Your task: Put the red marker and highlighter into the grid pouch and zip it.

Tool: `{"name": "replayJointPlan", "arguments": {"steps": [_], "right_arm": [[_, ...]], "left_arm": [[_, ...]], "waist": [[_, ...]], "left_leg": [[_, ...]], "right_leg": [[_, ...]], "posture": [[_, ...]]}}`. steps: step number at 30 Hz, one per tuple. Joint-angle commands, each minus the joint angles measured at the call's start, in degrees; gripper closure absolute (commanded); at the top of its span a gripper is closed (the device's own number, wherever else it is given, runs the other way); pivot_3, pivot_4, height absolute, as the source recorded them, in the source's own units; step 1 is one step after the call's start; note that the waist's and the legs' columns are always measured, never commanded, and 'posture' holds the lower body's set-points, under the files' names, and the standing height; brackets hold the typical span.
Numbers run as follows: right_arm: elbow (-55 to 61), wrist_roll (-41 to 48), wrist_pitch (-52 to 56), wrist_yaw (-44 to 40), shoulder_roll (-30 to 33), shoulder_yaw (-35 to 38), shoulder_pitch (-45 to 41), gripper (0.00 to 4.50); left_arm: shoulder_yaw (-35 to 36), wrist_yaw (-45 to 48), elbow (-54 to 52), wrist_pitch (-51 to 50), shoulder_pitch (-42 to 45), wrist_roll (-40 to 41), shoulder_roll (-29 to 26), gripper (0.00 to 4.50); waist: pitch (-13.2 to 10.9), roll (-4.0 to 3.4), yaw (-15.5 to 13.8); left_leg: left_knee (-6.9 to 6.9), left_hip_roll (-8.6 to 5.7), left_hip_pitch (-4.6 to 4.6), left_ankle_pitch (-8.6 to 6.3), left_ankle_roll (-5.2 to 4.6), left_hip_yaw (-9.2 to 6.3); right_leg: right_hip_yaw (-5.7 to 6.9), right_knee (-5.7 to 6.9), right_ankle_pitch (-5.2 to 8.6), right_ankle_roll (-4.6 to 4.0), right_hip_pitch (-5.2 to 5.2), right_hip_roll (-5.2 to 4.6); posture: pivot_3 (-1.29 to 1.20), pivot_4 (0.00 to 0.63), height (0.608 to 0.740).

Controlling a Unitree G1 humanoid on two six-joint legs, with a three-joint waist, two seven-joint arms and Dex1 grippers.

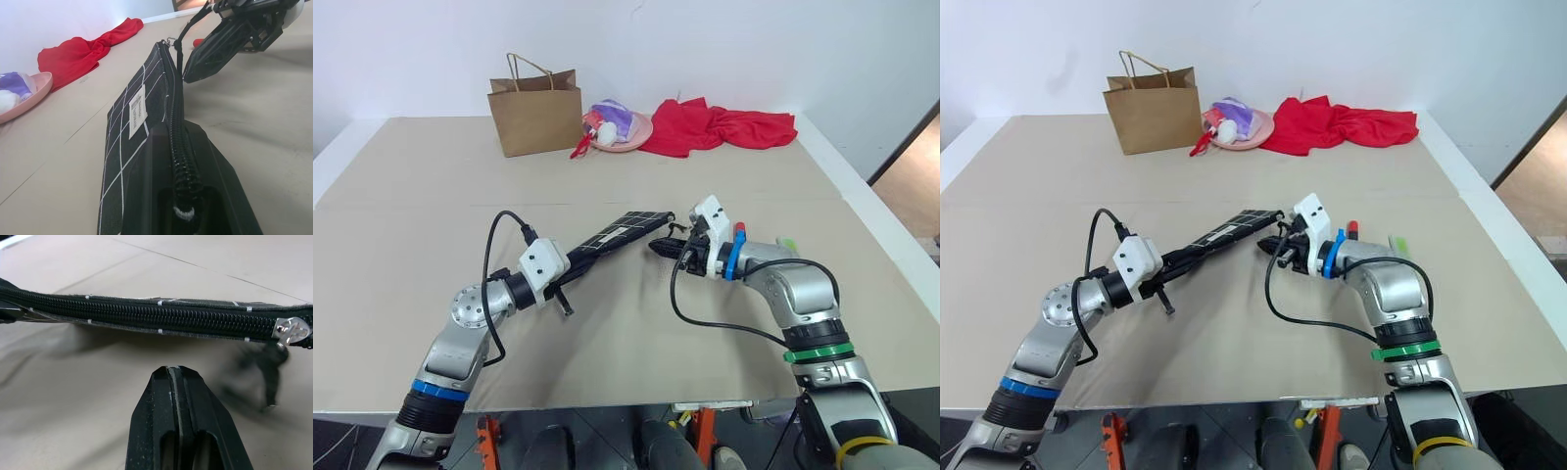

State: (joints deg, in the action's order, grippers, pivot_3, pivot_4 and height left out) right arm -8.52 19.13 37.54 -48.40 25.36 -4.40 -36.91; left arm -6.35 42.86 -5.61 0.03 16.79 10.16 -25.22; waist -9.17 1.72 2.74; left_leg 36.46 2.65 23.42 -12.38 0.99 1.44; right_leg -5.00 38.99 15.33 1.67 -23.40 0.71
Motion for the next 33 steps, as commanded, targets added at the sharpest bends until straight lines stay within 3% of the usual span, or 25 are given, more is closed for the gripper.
{"name": "replayJointPlan", "arguments": {"steps": [1, 3, 6, 13, 29, 32, 33], "right_arm": [[4.3, 1.6, -0.5, -1.8, 1.9, 1.5, 1.1, 4.4], [6.0, 2.5, -0.7, -2.9, 2.9, 2.3, 1.9, 4.4], [6.5, 1.4, -1.2, -2.4, 5.3, 2.6, 3.1, 3.58], [10.2, 2.5, 0.1, -0.1, 7.9, 5.3, 6.3, 0.13], [-4.5, -4.9, -3.8, 7.0, 0.5, 0.8, -3.1, 0.13], [-5.2, -4.2, -4.2, 5.9, 0.1, 1.4, -4.0, 0.93], [-5.1, -4.0, -4.3, 5.5, 0.2, 1.5, -4.0, 1.38]], "left_arm": [[0.7, -0.2, -2.3, 0.4, 0.5, 0.6, 0.1, 4.5], [0.8, -0.2, -2.2, 0.4, 0.5, 0.6, 0.1, 4.5], [0.9, -0.2, -2.1, 0.4, 0.7, 0.6, 0.0, 4.5], [1.0, -0.1, -2.1, 0.4, 0.7, 0.8, 0.0, 4.5], [0.8, 0.5, -1.2, 0.6, 1.7, 0.9, 0.2, 4.5], [0.8, 0.4, -1.3, 0.7, 1.6, 0.8, 0.2, 4.5], [0.9, 0.3, -1.4, 0.7, 1.6, 0.8, 0.2, 4.5]], "waist": [[0.0, 0.0, 0.0], [0.0, 0.0, 0.0], [0.0, 0.01, 0.0], [0.0, 0.01, 0.1], [0.0, 0.02, 0.0], [0.0, 0.02, 0.0], [0.0, 0.02, 0.0]], "left_leg": [[0.0, 0.0, 0.0, 0.0, 0.0, 0.0], [0.0, -0.01, 0.02, 0.0, 0.01, -0.01], [0.0, -0.02, 0.02, -0.01, 0.02, 0.01], [0.0, 0.02, -0.02, -0.01, 0.02, 0.01], [0.0, -0.01, 0.0, -0.02, 0.04, 0.06], [0.0, -0.01, 0.01, -0.02, 0.04, 0.06], [0.0, -0.01, 0.01, -0.02, 0.04, 0.06]], "right_leg": [[0.0, 0.0, 0.0, 0.0, 0.0, 0.0], [0.01, 0.0, 0.0, 0.0, 0.0, -0.01], [-0.01, -0.01, 0.01, 0.01, 0.0, -0.03], [-0.03, -0.01, 0.04, 0.05, 0.0, 0.02], [-0.07, -0.01, 0.0, -0.01, -0.01, -0.01], [-0.07, -0.01, 0.0, -0.01, -0.02, -0.02], [-0.06, -0.01, 0.0, -0.01, -0.01, -0.02]], "posture": [[0.0, 0.15, 0.74], [0.0, 0.15, 0.74], [0.0, 0.15, 0.74], [0.0, 0.15, 0.74], [0.0, 0.15, 0.74], [0.0, 0.15, 0.74], [0.0, 0.15, 0.74]]}}
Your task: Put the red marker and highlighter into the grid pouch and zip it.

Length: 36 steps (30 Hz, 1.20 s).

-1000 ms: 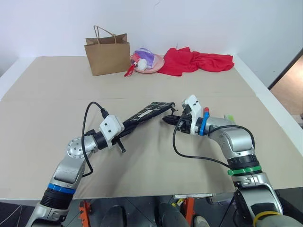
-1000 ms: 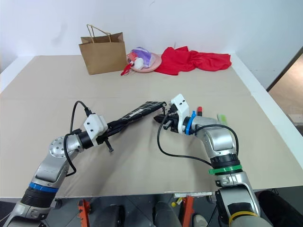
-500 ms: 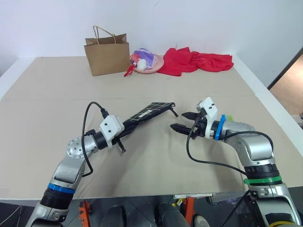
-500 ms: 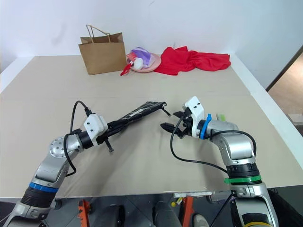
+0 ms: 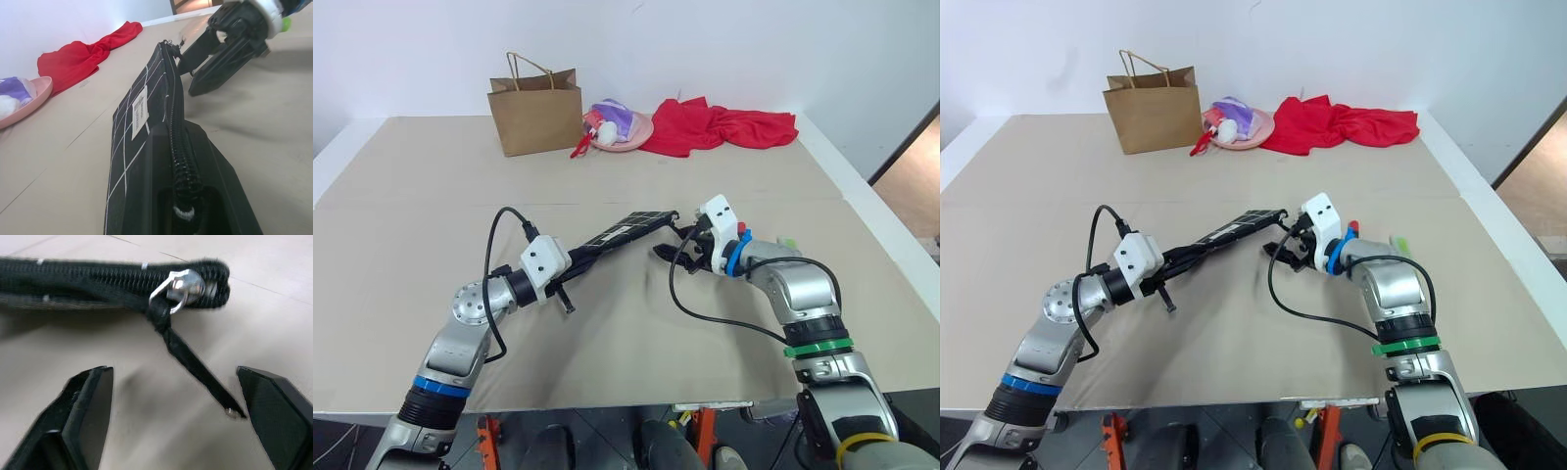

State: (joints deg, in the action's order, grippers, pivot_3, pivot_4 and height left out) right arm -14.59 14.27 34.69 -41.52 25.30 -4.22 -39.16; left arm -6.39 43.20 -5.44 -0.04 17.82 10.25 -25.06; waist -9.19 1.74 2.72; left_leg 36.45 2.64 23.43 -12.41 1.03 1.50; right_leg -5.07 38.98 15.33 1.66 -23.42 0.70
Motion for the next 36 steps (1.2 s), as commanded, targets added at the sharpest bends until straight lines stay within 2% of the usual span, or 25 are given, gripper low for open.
{"name": "replayJointPlan", "arguments": {"steps": [1, 2, 3, 4, 7, 15, 25, 36], "right_arm": [[1.2, 0.9, -1.6, -1.8, 0.4, 1.3, -1.6, 1.87], [1.3, 1.0, -1.7, -2.1, 0.5, 1.4, -1.5, 1.99], [1.6, 1.1, -1.7, -2.5, 0.6, 1.5, -1.3, 2.76], [1.9, 1.2, -1.7, -2.8, 0.6, 1.5, -1.1, 2.99], [2.8, 1.5, -1.8, -3.7, 0.8, 1.4, -0.5, 4.46], [6.7, 1.5, -1.1, -5.2, 0.9, 0.1, 0.3, 4.46], [16.4, 0.9, 0.6, -10.6, 0.0, -9.2, 1.7, 4.46], [22.6, 2.9, 1.6, -13.9, -2.0, -13.4, 2.4, 4.46]], "left_arm": [[0.9, 0.0, -1.6, 0.7, 0.5, 0.7, 0.0, 4.5], [0.9, 0.0, -1.6, 0.7, 0.5, 0.7, 0.0, 4.5], [0.9, -0.1, -1.7, 0.7, 0.4, 0.7, 0.0, 4.5], [0.9, -0.1, -1.7, 0.7, 0.4, 0.7, 0.0, 4.5], [0.9, -0.1, -1.7, 0.8, 0.3, 0.7, 0.0, 4.5], [0.7, 0.3, -1.4, 1.0, 0.3, 0.8, 0.1, 4.5], [0.6, 0.8, -0.7, 1.1, 1.0, 0.9, 0.5, 4.5], [0.9, 0.9, -0.5, 0.9, 1.2, 0.9, 1.0, 4.5]], "waist": [[0.0, 0.0, 0.0], [0.0, 0.0, 0.0], [0.0, 0.0, 0.0], [0.0, 0.0, 0.0], [0.0, 0.0, 0.0], [0.0, 0.0, 0.0], [0.0, 0.0, 0.0], [0.0, 0.01, 0.0]], "left_leg": [[0.0, 0.0, 0.0, 0.0, 0.0, -0.01], [0.0, 0.0, 0.0, 0.0, 0.0, -0.01], [0.0, 0.0, 0.0, 0.0, 0.0, -0.01], [0.0, 0.0, -0.01, 0.0, 0.0, -0.01], [0.0, 0.01, -0.01, 0.0, 0.0, -0.01], [0.0, 0.01, -0.01, 0.0, 0.0, -0.01], [0.0, 0.02, -0.01, 0.0, 0.0, -0.06], [0.0, 0.05, 0.0, 0.0, 0.0, -0.14]], "right_leg": [[0.01, 0.0, 0.0, 0.0, 0.01, 0.0], [0.01, 0.0, 0.0, 0.0, 0.01, 0.0], [0.01, 0.0, 0.0, 0.0, 0.01, 0.0], [0.01, 0.0, 0.01, 0.01, 0.01, 0.01], [0.02, 0.0, 0.0, 0.0, 0.01, 0.01], [0.02, 0.0, 0.0, 0.01, 0.01, 0.01], [0.06, 0.0, 0.03, 0.02, 0.01, 0.02], [0.14, 0.01, 0.05, -0.01, 0.01, 0.05]], "posture": [[0.0, 0.15, 0.74], [0.0, 0.15, 0.74], [0.0, 0.15, 0.74], [0.0, 0.15, 0.74], [0.0, 0.15, 0.74], [0.0, 0.15, 0.74], [0.0, 0.15, 0.74], [0.0, 0.15, 0.74]]}}
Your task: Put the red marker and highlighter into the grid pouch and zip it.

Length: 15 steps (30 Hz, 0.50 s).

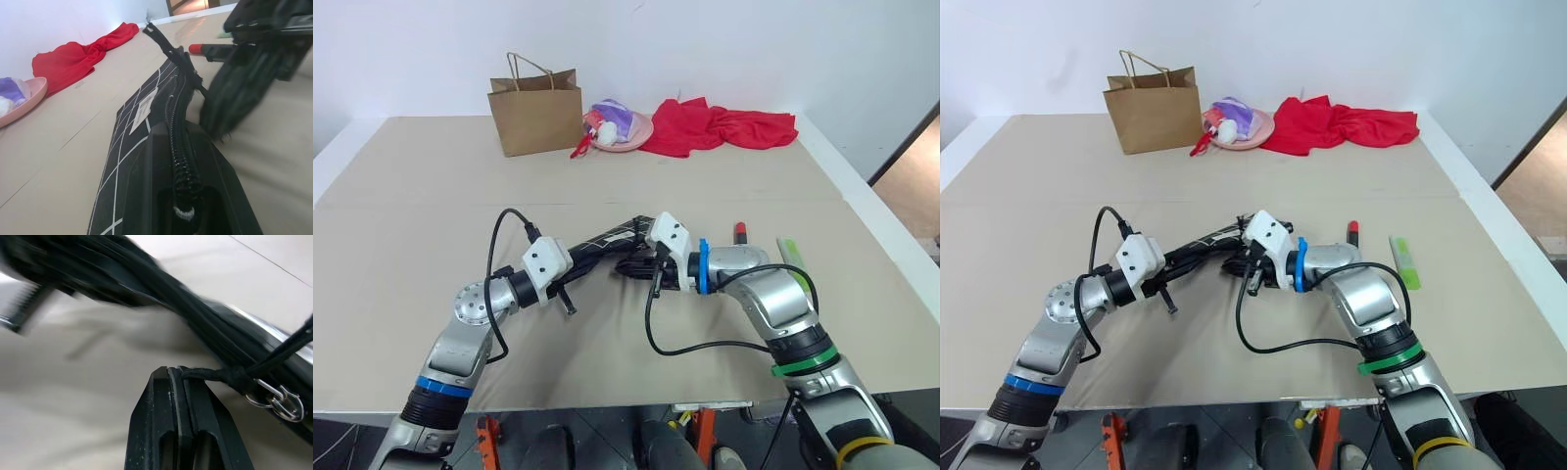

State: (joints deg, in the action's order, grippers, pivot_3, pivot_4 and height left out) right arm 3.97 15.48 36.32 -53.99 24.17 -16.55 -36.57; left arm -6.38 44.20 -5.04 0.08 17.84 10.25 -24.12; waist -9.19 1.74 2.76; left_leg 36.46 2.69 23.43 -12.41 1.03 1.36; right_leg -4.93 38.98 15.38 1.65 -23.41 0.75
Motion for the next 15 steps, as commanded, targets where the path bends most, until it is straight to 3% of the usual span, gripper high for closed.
{"name": "replayJointPlan", "arguments": {"steps": [1, 9, 12, 15], "right_arm": [[4.3, 1.9, 0.4, -1.3, -1.5, -1.3, -0.5, 4.46], [4.2, 3.2, 2.5, -0.2, -4.9, -0.7, -2.0, 4.46], [0.3, 1.2, 3.0, 3.0, -4.5, 1.1, -3.0, 3.63], [2.7, 2.1, 3.7, 1.9, -1.8, 2.1, -2.1, 2.27]], "left_arm": [[0.9, -0.1, -0.9, 0.7, 1.1, 0.8, 0.0, 4.5], [0.8, 0.1, -0.8, 0.7, 1.2, 0.8, 0.2, 4.5], [0.8, 0.0, -1.1, 0.5, 1.0, 0.8, 0.1, 4.5], [0.8, 0.0, -1.2, 0.4, 0.9, 0.9, 0.1, 4.5]], "waist": [[0.0, 0.0, 0.0], [0.0, 0.0, 0.0], [0.0, 0.0, 0.0], [0.0, 0.0, 0.0]], "left_leg": [[0.0, 0.0, 0.0, 0.0, 0.0, -0.03], [0.03, -0.03, 0.02, 0.0, 0.0, -0.07], [0.03, -0.03, 0.01, 0.0, 0.01, -0.08], [0.03, -0.03, 0.02, 0.0, 0.0, -0.09]], "right_leg": [[0.03, 0.0, 0.0, -0.01, 0.0, 0.0], [0.06, 0.0, 0.0, -0.01, 0.02, -0.03], [0.06, 0.01, 0.0, -0.01, 0.02, -0.03], [0.08, 0.01, 0.0, -0.01, 0.02, -0.03]], "posture": [[0.0, 0.15, 0.74], [0.0, 0.15, 0.74], [0.0, 0.15, 0.74], [0.0, 0.15, 0.74]]}}
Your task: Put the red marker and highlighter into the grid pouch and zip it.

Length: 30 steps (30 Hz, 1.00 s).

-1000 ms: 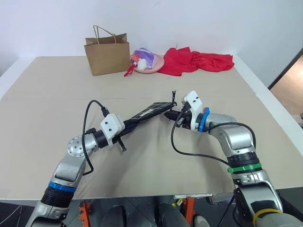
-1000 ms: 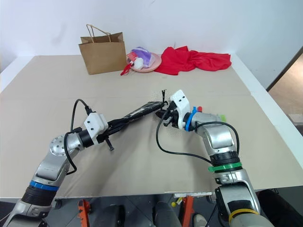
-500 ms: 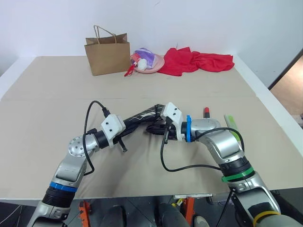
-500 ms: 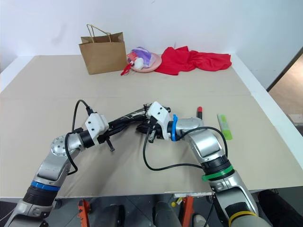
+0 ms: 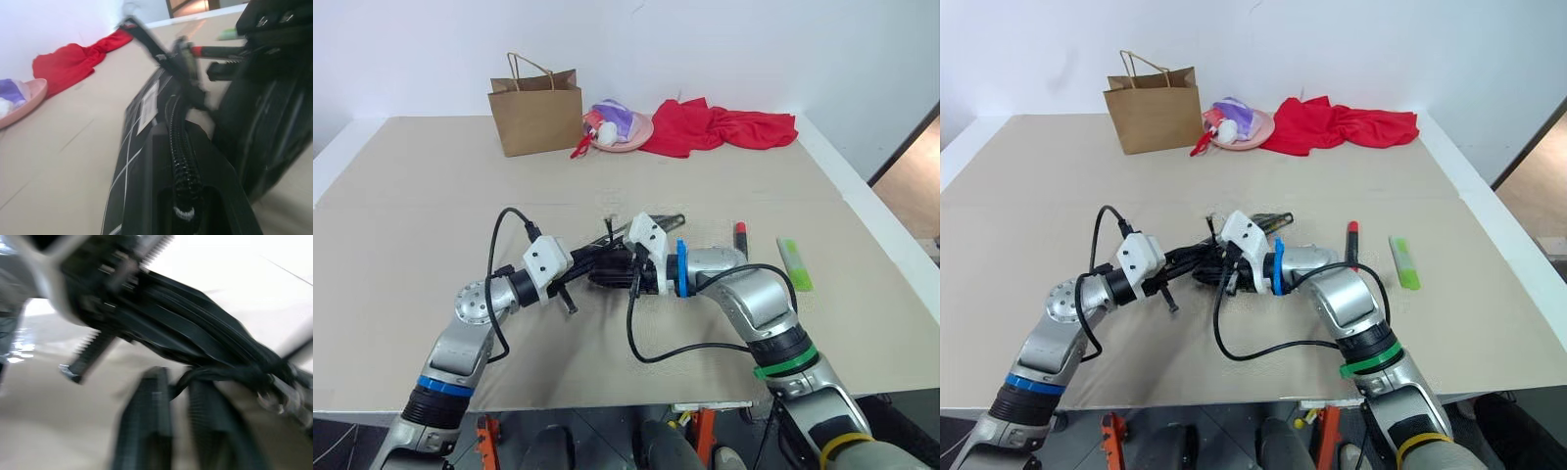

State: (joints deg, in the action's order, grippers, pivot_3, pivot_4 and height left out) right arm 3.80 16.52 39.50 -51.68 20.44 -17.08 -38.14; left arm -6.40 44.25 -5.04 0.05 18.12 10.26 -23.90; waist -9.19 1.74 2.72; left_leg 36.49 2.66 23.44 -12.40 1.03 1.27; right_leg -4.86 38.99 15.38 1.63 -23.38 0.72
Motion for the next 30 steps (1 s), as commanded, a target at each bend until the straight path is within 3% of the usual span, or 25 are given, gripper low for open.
{"name": "replayJointPlan", "arguments": {"steps": [1, 4, 9, 12, 16, 23, 30], "right_arm": [[5.0, 2.0, 1.1, -1.1, 3.3, 3.5, 0.4, 1.81], [10.4, 5.7, 4.9, -0.4, 6.5, 8.2, 1.9, 0.46], [17.8, 11.7, 8.1, -0.8, 12.9, 17.1, 6.1, 0.46], [19.2, 10.9, 7.1, 0.2, 18.0, 21.8, 10.1, 0.46], [14.8, 5.3, 8.6, 7.8, 24.0, 28.8, 13.2, 0.46], [8.2, -1.3, 13.7, 21.8, 23.7, 31.5, 14.5, 0.46], [1.1, -5.2, 13.6, 28.4, 23.7, 31.8, 14.7, 0.46]], "left_arm": [[0.8, -0.1, -1.3, 0.4, 0.6, 0.9, -0.1, 4.5], [0.9, -0.1, -1.3, 0.4, 0.3, 1.0, 0.0, 4.5], [0.9, -0.2, -1.5, 0.4, 0.0, 1.0, 0.2, 4.5], [0.9, -0.3, -1.6, 0.3, -0.1, 1.2, 0.3, 4.5], [1.0, -0.2, -1.5, 0.5, -0.2, 1.6, 0.7, 4.5], [0.2, 0.1, -1.3, 1.1, -0.4, 1.7, 1.2, 4.5], [-0.2, 0.4, -0.1, 1.6, 0.5, 1.6, 1.8, 4.5]], "waist": [[0.0, 0.0, 0.0], [0.0, 0.01, -0.1], [0.0, 0.02, -0.2], [0.0, 0.03, -0.2], [0.0, 0.04, -0.2], [0.0, 0.04, -0.1], [0.0, 0.03, -0.1]], "left_leg": [[0.0, 0.0, 0.01, 0.0, 0.0, -0.01], [-0.01, -0.03, 0.09, -0.01, 0.02, -0.05], [-0.01, -0.03, 0.15, -0.03, 0.04, -0.15], [0.0, -0.04, 0.12, -0.03, 0.04, -0.2], [0.0, -0.03, 0.06, -0.02, 0.04, -0.13], [-0.02, 0.0, -0.04, -0.01, 0.05, -0.05], [-0.02, -0.06, -0.02, -0.02, 0.05, 0.17]], "right_leg": [[0.01, 0.0, 0.0, 0.0, 0.0, 0.0], [0.02, -0.02, 0.01, -0.02, -0.02, -0.04], [0.08, -0.03, 0.03, -0.03, -0.02, -0.04], [0.13, -0.05, 0.07, 0.01, 0.02, -0.03], [0.07, -0.04, 0.15, 0.15, 0.01, -0.01], [-0.02, -0.02, 0.17, 0.21, 0.05, 0.04], [-0.19, -0.03, 0.17, 0.23, 0.03, -0.04]], "posture": [[0.0, 0.15, 0.74], [0.0, 0.15, 0.74], [0.0, 0.15, 0.74], [0.0, 0.15, 0.74], [0.0, 0.15, 0.74], [0.0, 0.15, 0.74], [0.0, 0.15, 0.74]]}}
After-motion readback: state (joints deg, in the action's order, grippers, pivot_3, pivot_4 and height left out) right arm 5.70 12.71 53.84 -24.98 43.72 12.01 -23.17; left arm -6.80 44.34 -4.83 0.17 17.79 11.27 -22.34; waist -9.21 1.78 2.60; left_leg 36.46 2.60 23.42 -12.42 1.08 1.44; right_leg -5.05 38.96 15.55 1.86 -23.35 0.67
